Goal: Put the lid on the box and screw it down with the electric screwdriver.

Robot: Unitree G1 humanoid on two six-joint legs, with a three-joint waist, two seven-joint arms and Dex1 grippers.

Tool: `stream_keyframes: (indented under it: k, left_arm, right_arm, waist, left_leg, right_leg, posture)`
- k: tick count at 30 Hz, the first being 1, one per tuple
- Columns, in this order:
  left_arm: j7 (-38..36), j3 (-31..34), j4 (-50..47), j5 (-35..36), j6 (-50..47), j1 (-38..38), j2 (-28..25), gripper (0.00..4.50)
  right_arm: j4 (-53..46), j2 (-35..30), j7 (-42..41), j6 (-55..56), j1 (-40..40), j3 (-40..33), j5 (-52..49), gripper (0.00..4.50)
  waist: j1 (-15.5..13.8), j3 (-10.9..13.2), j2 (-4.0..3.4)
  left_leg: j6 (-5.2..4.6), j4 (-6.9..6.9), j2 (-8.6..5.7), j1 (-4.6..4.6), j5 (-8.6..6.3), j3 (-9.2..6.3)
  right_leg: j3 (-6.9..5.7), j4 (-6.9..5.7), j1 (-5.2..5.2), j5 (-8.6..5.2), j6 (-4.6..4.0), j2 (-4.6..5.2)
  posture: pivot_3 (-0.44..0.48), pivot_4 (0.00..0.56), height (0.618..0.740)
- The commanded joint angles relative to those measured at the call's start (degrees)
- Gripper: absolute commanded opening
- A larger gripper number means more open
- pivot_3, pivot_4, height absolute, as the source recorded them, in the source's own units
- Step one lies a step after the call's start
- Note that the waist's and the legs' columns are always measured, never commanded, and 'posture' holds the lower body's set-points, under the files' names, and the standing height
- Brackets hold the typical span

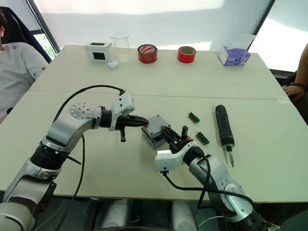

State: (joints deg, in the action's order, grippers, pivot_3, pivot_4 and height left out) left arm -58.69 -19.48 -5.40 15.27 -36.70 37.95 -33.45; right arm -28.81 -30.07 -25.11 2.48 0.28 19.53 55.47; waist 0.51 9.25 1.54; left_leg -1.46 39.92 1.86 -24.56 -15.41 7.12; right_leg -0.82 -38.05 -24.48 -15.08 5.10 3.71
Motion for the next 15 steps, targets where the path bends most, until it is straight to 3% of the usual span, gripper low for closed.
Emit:
stream_keyframes:
  k: [1, 3, 15]
  left_arm:
    - [-1.5, -2.22, -0.49, -1.16, -0.74, -0.87, -0.44, 0.0]
    - [-1.88, -2.39, -0.63, -1.29, -0.58, -1.58, -0.61, 0.0]
    - [1.13, -2.58, 1.11, -2.36, -4.13, -2.28, 1.45, 0.0]
  right_arm:
    - [-0.67, 0.23, -0.65, 0.81, 0.22, -0.17, -0.55, 2.58]
    - [-0.86, 0.12, -0.74, 0.84, 0.55, -0.62, -0.67, 3.29]
    - [-1.81, -2.17, -1.3, 2.75, 2.68, -4.74, -4.29, 3.29]
  waist:
    - [0.1, -0.04, 0.0]
    - [0.05, -0.07, 0.0]
    - [-0.05, -0.3, 0.02]
  left_leg:
    - [0.0, 0.0, 0.0, 0.12, 0.0, 0.01]
    - [-0.01, 0.0, 0.0, 0.19, -0.01, 0.0]
    - [-0.05, 0.0, -0.01, 0.2, -0.03, -0.01]
  right_leg:
    - [0.01, 0.0, 0.11, 0.0, 0.0, 0.01]
    - [0.01, 0.0, 0.17, -0.01, -0.01, 0.01]
    - [0.01, 0.0, 0.21, -0.01, -0.02, 0.05]
  posture:
    - [0.0, 0.15, 0.715]
    - [0.0, 0.15, 0.715]
    - [0.0, 0.15, 0.715]
